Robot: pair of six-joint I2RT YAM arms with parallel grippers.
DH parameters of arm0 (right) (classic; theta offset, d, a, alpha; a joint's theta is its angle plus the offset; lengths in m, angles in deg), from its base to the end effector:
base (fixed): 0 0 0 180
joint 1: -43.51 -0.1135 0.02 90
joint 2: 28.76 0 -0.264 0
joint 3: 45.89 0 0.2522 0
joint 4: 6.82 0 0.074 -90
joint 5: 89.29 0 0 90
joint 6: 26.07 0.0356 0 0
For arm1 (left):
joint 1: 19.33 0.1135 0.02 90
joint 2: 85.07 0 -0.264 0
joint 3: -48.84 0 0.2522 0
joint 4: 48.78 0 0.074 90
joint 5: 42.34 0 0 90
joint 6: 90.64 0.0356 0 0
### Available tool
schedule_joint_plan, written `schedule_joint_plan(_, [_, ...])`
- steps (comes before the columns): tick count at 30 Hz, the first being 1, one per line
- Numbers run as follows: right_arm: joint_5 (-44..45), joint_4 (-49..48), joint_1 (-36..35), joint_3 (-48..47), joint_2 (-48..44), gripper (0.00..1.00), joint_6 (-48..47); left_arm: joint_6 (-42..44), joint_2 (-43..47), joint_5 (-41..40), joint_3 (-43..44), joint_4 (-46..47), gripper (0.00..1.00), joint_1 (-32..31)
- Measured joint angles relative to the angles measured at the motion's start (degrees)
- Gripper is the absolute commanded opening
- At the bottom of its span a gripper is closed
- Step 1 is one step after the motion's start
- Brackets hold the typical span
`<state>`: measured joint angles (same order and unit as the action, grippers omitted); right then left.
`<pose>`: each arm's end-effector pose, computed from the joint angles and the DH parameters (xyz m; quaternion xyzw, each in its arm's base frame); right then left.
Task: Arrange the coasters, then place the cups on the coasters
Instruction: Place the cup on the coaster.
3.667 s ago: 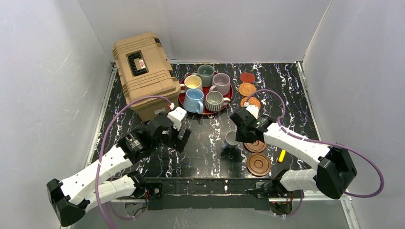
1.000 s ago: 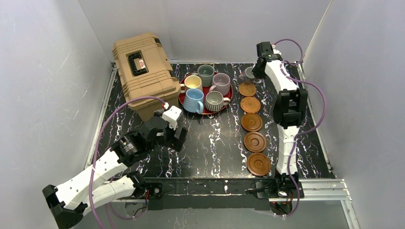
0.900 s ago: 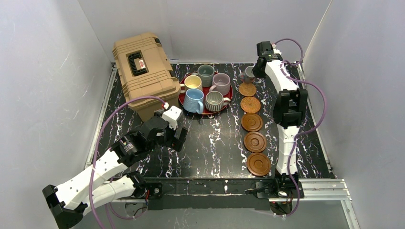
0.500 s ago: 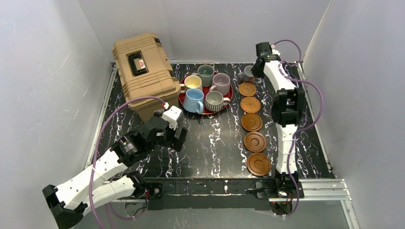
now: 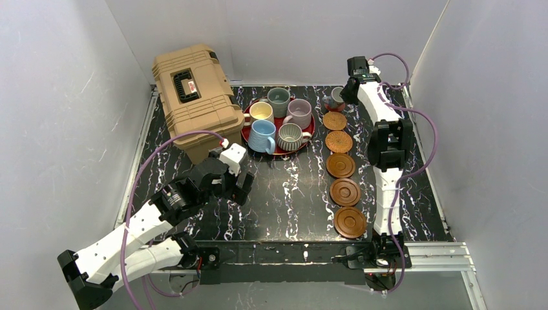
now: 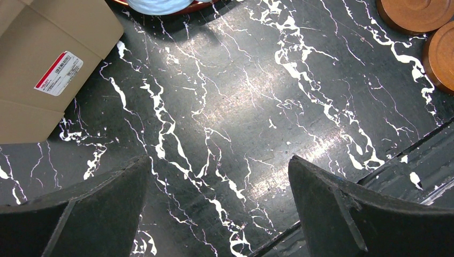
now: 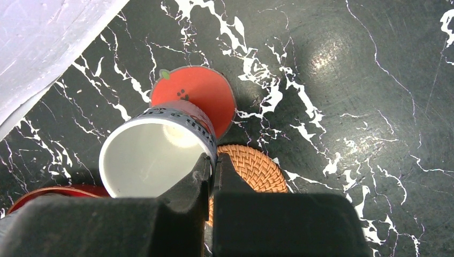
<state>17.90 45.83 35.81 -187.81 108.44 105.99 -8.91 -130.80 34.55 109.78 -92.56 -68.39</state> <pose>0.5340 0.0616 0.2334 0.3238 0.8659 0.0228 0.3807 0.1205 -0.1265 0.3167 0.2430 0.8209 -0.1573 0.4923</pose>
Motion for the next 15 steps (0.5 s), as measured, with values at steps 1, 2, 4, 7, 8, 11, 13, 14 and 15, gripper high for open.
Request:
schedule_joint_plan(1, [0.0, 0.0, 0.0, 0.0, 0.0, 0.01, 0.0, 0.1, 0.0, 0.0, 0.0, 0.0, 0.98, 0.0])
schedule_joint_plan(2, [0.0, 0.0, 0.1, 0.0, 0.1, 0.01, 0.0, 0.1, 0.0, 0.0, 0.0, 0.0, 0.98, 0.0])
schedule_joint_plan(4, [0.0, 0.0, 0.1, 0.0, 0.2, 0.01, 0.0, 0.2, 0.0, 0.0, 0.0, 0.0, 0.98, 0.0])
schedule_joint_plan(7, [0.1, 0.0, 0.2, 0.0, 0.2, 0.01, 0.1, 0.2, -0.1, 0.0, 0.0, 0.0, 0.98, 0.0])
schedule_joint_plan(8, [0.2, 0.0, 0.2, 0.0, 0.2, 0.01, 0.2, 0.2, -0.1, 0.0, 0.0, 0.0, 0.98, 0.0])
schedule_joint_plan(11, [0.3, 0.0, 0.3, 0.0, 0.2, 0.01, 0.3, 0.2, -0.1, 0.0, 0.0, 0.0, 0.98, 0.0])
schedule_joint_plan(13, [0.3, 0.0, 0.3, 0.0, 0.2, 0.01, 0.4, 0.2, -0.1, 0.0, 0.0, 0.0, 0.98, 0.0])
schedule_joint_plan(14, [0.3, 0.0, 0.3, 0.0, 0.2, 0.01, 0.5, 0.2, -0.1, 0.0, 0.0, 0.0, 0.98, 0.0])
schedule_joint_plan(15, [0.3, 0.0, 0.3, 0.0, 0.2, 0.01, 0.6, 0.2, -0.1, 0.0, 0.0, 0.0, 0.98, 0.0])
